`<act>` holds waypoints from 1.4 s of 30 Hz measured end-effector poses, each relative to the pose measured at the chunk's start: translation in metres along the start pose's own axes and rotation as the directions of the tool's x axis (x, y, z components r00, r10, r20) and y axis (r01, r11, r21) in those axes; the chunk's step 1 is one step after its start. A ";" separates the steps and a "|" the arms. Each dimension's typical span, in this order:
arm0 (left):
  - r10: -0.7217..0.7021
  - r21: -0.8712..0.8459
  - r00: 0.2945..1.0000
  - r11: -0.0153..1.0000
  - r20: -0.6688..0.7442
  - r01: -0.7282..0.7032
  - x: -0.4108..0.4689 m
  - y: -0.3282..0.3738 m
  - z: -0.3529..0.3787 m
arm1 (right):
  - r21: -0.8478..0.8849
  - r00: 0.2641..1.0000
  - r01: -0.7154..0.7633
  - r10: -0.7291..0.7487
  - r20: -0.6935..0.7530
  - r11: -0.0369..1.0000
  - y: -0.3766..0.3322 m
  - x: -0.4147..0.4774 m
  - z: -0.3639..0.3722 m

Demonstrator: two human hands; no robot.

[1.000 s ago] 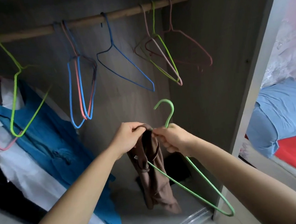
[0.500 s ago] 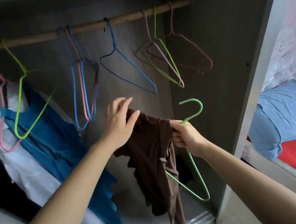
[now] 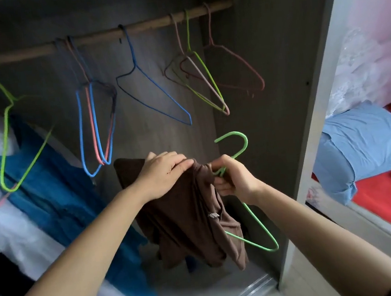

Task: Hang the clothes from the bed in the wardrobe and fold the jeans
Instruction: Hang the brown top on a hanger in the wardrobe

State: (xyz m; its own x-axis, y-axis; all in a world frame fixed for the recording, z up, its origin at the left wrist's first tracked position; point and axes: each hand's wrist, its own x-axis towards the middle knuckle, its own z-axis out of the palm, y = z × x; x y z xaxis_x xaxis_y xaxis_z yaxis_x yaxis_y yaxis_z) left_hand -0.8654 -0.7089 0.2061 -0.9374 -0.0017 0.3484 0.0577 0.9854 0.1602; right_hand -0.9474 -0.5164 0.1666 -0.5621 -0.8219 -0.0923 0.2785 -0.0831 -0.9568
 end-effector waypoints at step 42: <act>-0.430 -0.511 0.865 0.821 -0.259 0.254 -0.004 0.015 0.030 | 0.010 0.881 -0.380 0.359 0.308 0.925 0.042 -0.057 -0.060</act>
State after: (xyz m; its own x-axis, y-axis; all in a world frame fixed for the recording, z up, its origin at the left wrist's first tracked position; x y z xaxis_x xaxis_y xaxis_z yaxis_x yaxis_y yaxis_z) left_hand -0.8705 -0.6891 0.1797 -0.7468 -0.4688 0.4717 -0.0155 0.7213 0.6925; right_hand -0.9505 -0.4397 0.1148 -0.1558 -0.9275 -0.3399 0.4795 0.2298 -0.8469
